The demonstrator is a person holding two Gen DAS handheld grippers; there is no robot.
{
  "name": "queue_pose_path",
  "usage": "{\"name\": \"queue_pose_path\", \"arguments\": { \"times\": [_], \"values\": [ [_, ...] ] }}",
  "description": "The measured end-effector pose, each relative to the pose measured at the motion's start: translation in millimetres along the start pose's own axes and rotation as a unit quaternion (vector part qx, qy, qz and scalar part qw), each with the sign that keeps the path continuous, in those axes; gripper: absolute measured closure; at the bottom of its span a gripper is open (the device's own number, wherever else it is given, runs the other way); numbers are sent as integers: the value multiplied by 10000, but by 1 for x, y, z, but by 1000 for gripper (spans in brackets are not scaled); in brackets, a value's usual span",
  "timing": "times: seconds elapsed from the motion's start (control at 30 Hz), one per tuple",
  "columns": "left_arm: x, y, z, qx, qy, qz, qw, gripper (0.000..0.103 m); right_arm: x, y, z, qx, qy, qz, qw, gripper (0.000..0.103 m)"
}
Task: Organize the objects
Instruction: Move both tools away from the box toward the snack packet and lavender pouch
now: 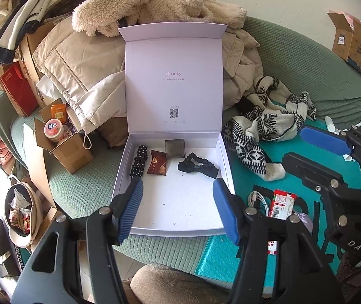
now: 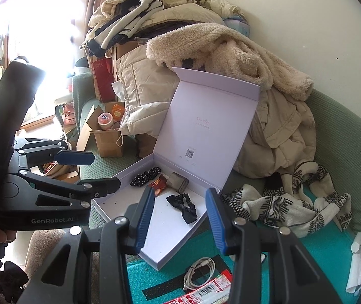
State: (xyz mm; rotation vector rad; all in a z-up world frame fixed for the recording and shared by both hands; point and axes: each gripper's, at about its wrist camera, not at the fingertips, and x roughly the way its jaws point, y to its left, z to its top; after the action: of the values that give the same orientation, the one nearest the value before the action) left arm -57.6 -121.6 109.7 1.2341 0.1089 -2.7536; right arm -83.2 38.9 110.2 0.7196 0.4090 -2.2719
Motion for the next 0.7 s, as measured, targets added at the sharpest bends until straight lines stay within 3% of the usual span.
{"name": "queue_pose_path", "arguments": {
  "times": [0.7],
  "values": [
    [-47, -68, -60, 278, 24, -375, 9989, 44, -68, -1, -66, 395, 114, -246, 9989, 61]
  ]
}}
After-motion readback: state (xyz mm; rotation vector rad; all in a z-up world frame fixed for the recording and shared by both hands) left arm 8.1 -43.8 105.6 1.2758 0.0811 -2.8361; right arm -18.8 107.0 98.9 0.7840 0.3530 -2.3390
